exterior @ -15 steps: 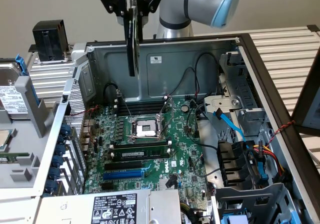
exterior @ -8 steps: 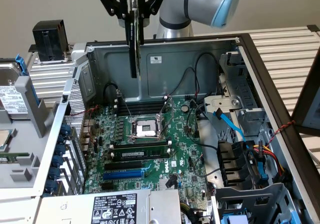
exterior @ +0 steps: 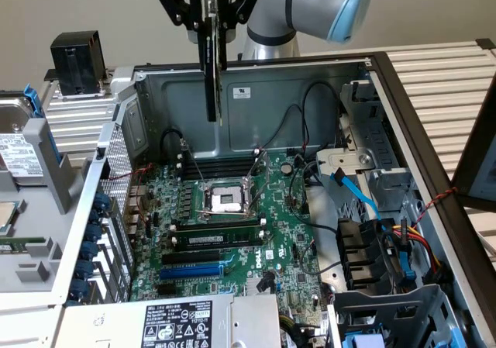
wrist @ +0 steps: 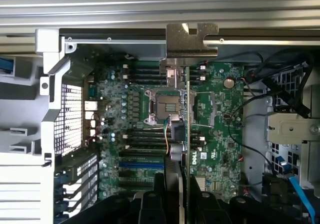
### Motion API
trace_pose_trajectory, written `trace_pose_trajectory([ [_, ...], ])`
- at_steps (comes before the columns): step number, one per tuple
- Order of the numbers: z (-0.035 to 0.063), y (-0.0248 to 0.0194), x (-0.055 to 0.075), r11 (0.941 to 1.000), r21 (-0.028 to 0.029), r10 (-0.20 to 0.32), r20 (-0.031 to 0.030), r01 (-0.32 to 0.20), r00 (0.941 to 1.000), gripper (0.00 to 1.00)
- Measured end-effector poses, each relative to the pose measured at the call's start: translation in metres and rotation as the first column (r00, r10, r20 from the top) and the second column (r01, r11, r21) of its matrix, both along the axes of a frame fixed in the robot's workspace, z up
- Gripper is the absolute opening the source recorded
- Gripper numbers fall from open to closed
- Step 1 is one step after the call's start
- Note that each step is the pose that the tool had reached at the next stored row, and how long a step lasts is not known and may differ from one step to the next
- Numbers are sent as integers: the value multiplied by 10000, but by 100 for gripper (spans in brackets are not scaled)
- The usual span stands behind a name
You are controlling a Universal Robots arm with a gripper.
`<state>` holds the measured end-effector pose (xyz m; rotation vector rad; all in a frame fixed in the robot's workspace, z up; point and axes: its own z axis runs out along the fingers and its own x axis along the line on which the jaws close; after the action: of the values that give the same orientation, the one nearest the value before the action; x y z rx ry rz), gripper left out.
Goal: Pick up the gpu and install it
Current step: 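Insert the gpu into the slot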
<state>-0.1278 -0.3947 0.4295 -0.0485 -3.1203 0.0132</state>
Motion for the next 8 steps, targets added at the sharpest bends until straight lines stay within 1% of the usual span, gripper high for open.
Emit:
trace_pose_trajectory([
  [4, -4, 0, 8, 10000, 5, 23, -3, -23, 10000, 28],
  [5, -8, 0, 8, 9999, 7, 106, -3, -106, 9999, 28],
  [8, -26, 1, 9, 9980, 4, 629, -3, -629, 9980, 28],
])
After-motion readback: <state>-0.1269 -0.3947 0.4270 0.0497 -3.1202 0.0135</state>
